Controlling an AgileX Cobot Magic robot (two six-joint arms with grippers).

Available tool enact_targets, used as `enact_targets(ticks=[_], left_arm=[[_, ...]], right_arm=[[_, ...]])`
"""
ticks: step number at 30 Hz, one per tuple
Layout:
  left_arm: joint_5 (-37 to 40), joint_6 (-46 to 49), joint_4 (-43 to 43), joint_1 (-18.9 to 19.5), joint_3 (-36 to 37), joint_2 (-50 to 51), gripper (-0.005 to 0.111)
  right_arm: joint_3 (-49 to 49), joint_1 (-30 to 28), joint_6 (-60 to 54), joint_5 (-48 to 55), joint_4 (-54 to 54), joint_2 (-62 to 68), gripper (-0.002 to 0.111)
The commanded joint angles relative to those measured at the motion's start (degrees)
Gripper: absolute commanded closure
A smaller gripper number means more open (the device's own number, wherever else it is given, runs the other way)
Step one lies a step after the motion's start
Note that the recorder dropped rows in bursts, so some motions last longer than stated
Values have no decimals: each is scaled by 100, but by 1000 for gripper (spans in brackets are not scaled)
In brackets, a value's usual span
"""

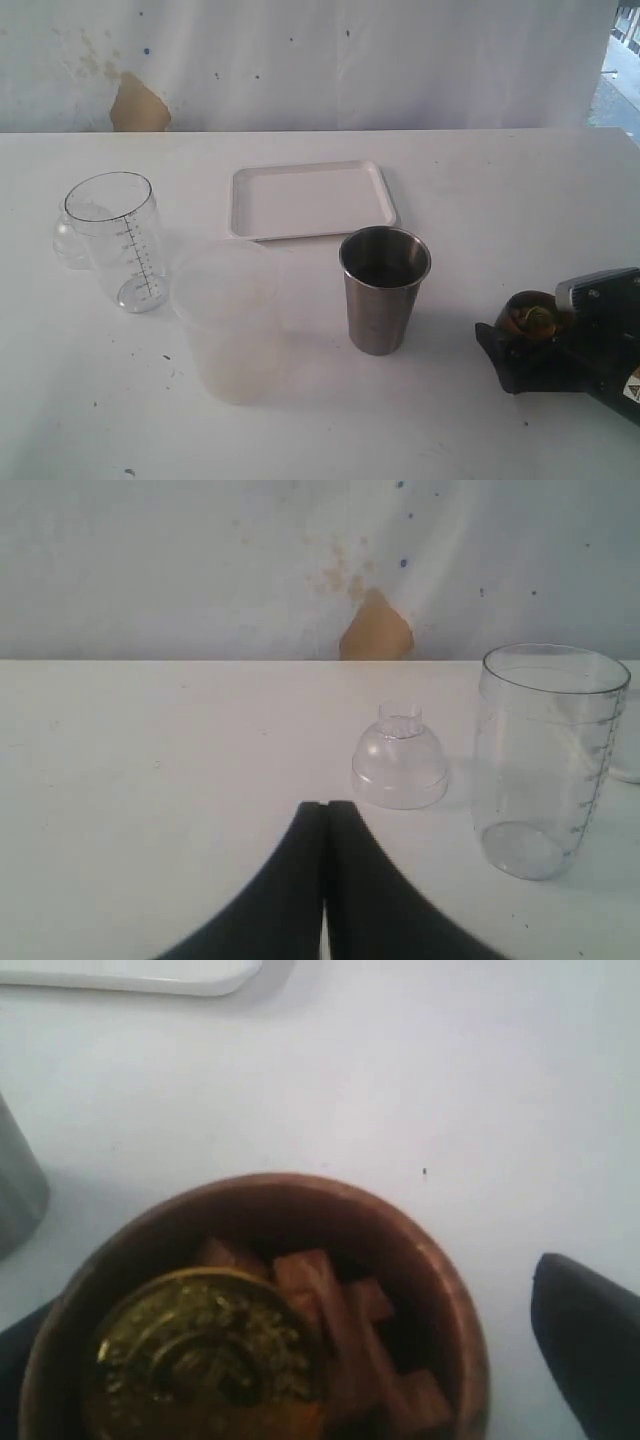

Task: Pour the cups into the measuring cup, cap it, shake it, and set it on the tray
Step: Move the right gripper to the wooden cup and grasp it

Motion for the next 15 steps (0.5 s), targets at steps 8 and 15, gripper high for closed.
enact_targets(ticks=[8, 15], left_arm=[[-62, -15, -9, -3, -18, -14, 107], [-62, -15, -9, -3, -18, -14, 107]], right_arm=[[-82, -15, -63, -37, -38, 240, 3], [-82, -15, -63, -249, -38, 333, 3]])
